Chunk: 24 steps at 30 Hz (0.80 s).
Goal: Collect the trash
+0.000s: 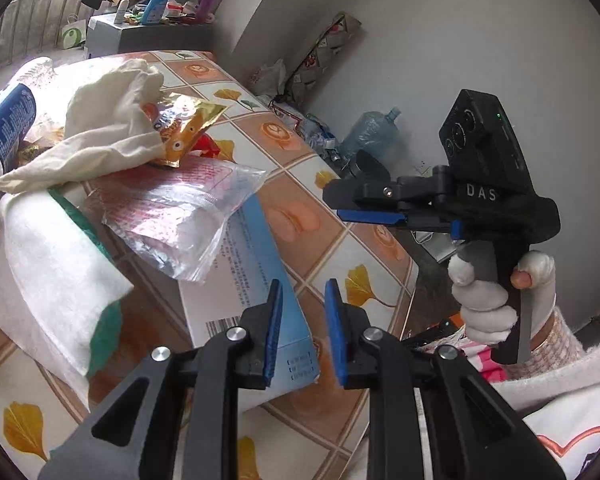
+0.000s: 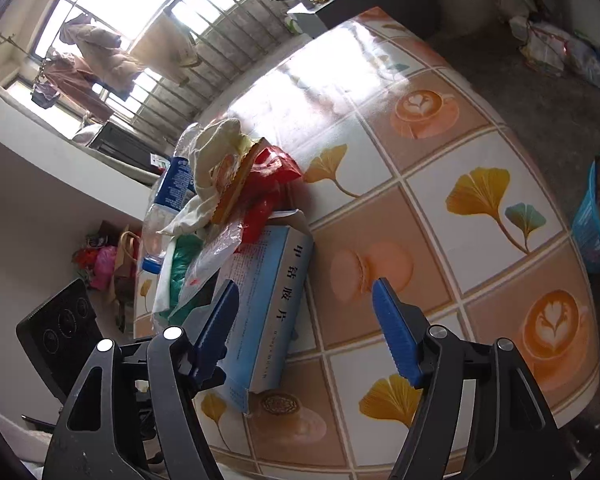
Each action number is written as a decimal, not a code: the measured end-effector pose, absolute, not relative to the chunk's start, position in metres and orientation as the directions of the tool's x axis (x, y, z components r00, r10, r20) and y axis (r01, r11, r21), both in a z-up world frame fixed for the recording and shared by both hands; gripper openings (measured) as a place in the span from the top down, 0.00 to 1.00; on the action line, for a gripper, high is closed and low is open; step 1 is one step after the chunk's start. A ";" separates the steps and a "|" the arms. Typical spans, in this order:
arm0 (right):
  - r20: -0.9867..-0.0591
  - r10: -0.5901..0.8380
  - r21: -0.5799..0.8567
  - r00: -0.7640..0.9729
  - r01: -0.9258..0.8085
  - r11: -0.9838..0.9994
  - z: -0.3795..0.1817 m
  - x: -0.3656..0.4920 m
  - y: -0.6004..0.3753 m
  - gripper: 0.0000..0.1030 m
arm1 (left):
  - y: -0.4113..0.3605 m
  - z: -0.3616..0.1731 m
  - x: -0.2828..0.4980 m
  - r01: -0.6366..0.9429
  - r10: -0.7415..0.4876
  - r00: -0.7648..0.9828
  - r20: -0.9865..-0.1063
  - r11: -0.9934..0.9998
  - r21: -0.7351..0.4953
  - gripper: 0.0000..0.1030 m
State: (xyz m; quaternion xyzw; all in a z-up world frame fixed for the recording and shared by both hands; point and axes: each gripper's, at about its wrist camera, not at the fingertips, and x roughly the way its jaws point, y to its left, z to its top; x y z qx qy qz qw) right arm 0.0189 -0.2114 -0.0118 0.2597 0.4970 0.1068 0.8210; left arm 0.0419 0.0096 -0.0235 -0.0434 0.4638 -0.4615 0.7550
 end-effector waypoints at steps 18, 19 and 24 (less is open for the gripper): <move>-0.900 0.269 0.275 0.342 -0.030 0.961 -0.038 0.048 -0.097 0.14 | 0.120 -0.001 0.069 0.419 -0.621 0.431 -0.654 0.780 -0.465 0.73; -0.904 0.255 0.262 0.344 -0.027 0.965 -0.040 0.050 -0.094 0.14 | 0.119 -0.001 0.071 0.416 -0.619 0.434 -0.655 0.783 -0.463 0.72; -0.905 0.232 0.232 0.356 -0.045 0.972 -0.049 0.054 -0.087 0.14 | 0.113 0.002 0.087 0.383 -0.612 0.447 -0.652 0.790 -0.479 0.60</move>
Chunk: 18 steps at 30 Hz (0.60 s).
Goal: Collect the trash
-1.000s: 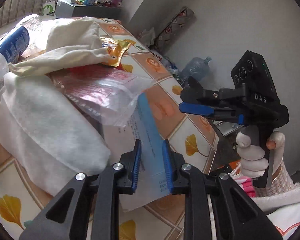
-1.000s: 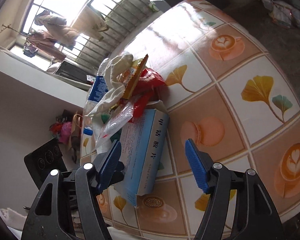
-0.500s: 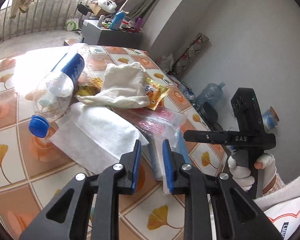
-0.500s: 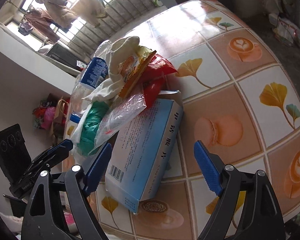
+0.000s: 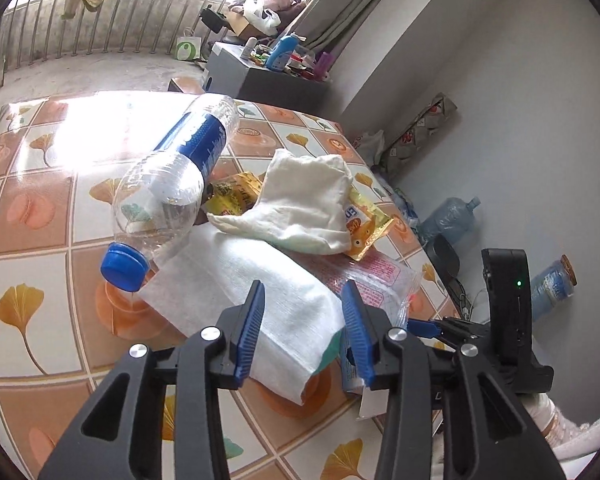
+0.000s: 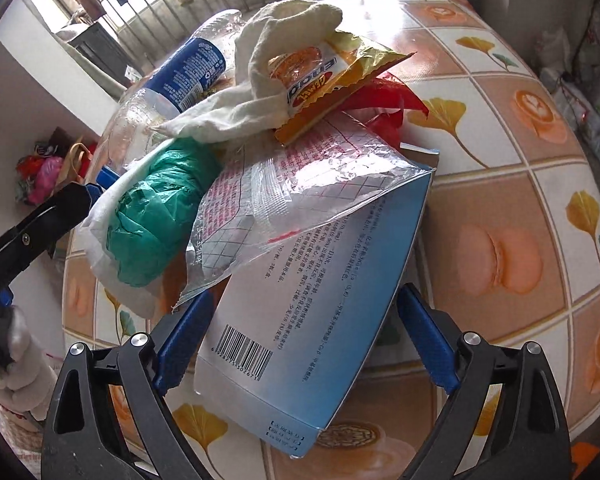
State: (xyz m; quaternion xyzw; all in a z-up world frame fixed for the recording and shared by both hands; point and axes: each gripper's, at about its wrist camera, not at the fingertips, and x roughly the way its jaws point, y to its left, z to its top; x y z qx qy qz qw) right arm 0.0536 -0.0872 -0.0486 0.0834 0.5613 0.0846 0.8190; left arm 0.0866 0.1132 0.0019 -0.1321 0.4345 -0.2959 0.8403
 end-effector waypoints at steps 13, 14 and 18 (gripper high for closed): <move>-0.903 0.206 0.211 0.376 -0.027 0.977 -0.050 0.047 -0.138 0.24 | 0.109 -0.026 0.118 0.256 -0.580 0.383 -0.719 0.815 -0.520 0.60; -0.902 0.214 0.220 0.375 -0.028 0.975 -0.051 0.047 -0.141 0.25 | 0.109 -0.027 0.119 0.254 -0.581 0.380 -0.720 0.814 -0.523 0.65; -0.901 0.218 0.219 0.375 -0.039 0.975 -0.050 0.042 -0.146 0.29 | 0.111 -0.028 0.118 0.256 -0.581 0.379 -0.721 0.814 -0.521 0.77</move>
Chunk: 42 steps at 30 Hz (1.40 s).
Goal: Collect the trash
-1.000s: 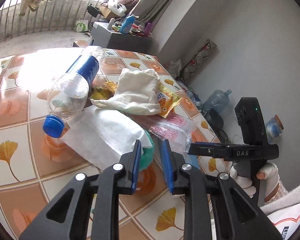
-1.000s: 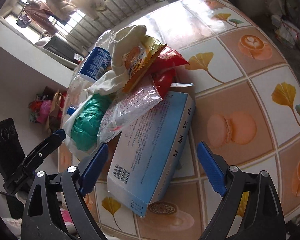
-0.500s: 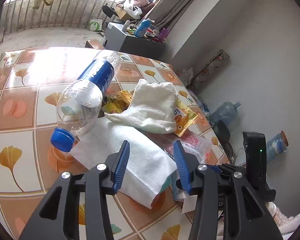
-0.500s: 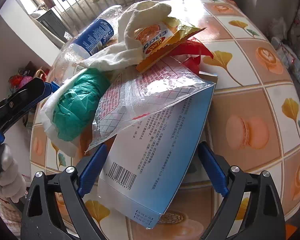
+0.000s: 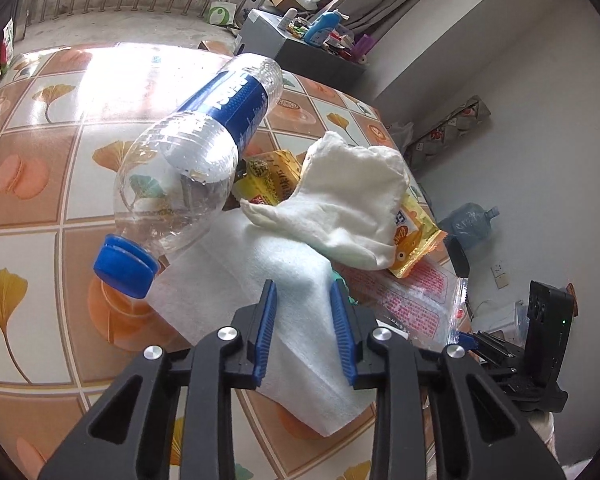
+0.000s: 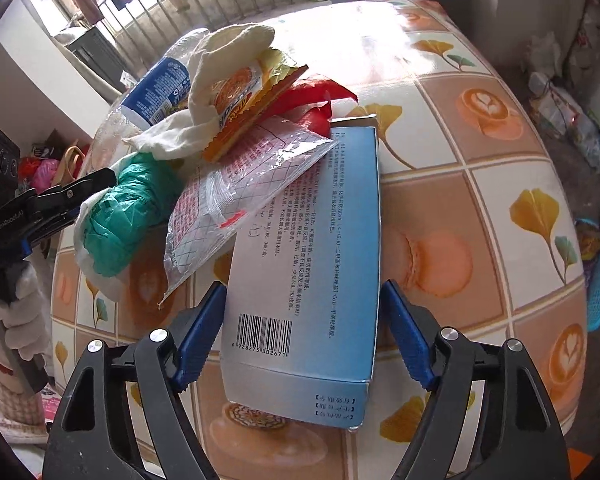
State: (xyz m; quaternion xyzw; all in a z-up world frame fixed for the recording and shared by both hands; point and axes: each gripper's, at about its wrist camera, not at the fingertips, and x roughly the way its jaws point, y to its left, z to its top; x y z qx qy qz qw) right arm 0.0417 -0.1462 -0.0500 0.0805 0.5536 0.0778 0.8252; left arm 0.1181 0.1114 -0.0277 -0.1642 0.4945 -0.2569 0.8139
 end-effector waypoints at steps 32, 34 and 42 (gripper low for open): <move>-0.784 0.352 0.468 0.511 0.114 0.876 -0.011 -0.025 -0.263 0.36 | 0.137 0.109 0.086 0.425 -0.698 0.504 -0.509 0.713 -0.557 0.98; -0.769 0.353 0.487 0.533 0.130 0.864 -0.009 -0.028 -0.273 0.36 | 0.118 0.115 0.090 0.467 -0.721 0.478 -0.502 0.692 -0.550 0.98; -0.703 0.340 0.568 0.625 0.206 0.797 -0.006 -0.048 -0.310 0.36 | -0.002 0.131 0.118 0.644 -0.806 0.309 -0.504 0.568 -0.513 0.98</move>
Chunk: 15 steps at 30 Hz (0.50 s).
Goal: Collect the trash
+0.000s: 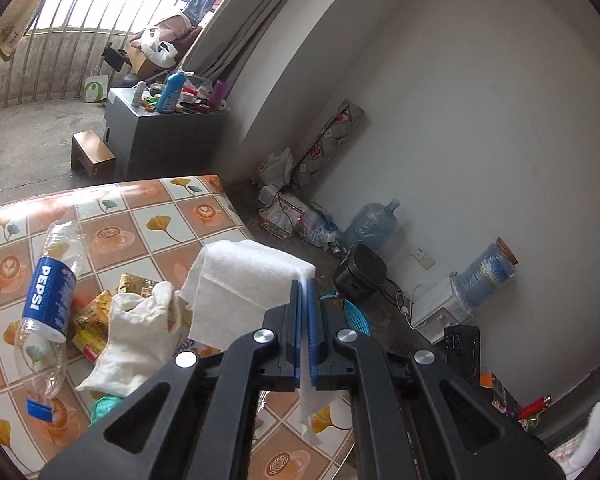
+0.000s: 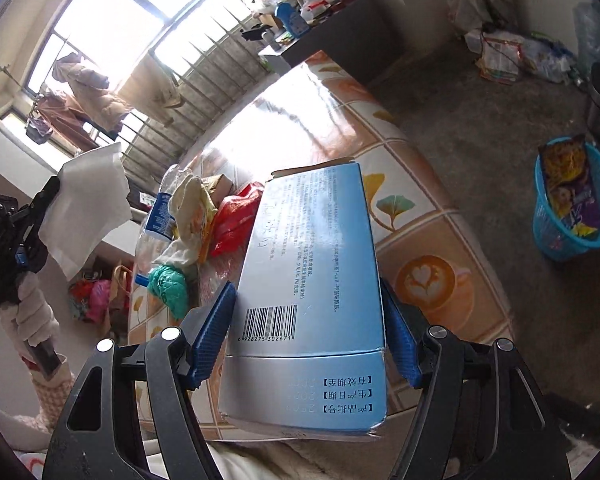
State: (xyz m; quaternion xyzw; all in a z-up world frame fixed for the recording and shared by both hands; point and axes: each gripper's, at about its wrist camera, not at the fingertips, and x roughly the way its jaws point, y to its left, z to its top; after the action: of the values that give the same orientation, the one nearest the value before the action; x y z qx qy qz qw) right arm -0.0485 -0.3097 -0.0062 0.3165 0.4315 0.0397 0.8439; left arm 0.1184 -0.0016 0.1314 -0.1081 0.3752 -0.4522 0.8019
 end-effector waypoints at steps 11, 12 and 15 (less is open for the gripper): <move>-0.643 0.141 0.687 0.753 0.486 0.540 -0.027 -0.094 -0.443 0.36 | -0.256 0.117 0.118 0.836 -0.786 -0.037 -0.618 0.314 -0.450 0.98; -0.641 0.118 0.699 0.759 0.512 0.499 -0.032 -0.097 -0.457 0.36 | -0.281 0.111 0.116 0.846 -0.771 -0.064 -0.633 0.294 -0.444 0.98; -0.637 0.064 0.726 0.768 0.570 0.385 -0.051 -0.106 -0.496 0.36 | -0.352 0.088 0.107 0.865 -0.721 -0.134 -0.679 0.250 -0.436 0.98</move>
State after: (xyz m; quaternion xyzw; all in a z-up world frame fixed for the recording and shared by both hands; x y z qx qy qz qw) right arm -0.1055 -0.4964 -0.0512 0.5303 0.2989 -0.1629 0.7765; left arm 0.1074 -0.3524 0.0884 0.0806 0.4453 -0.6072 0.6531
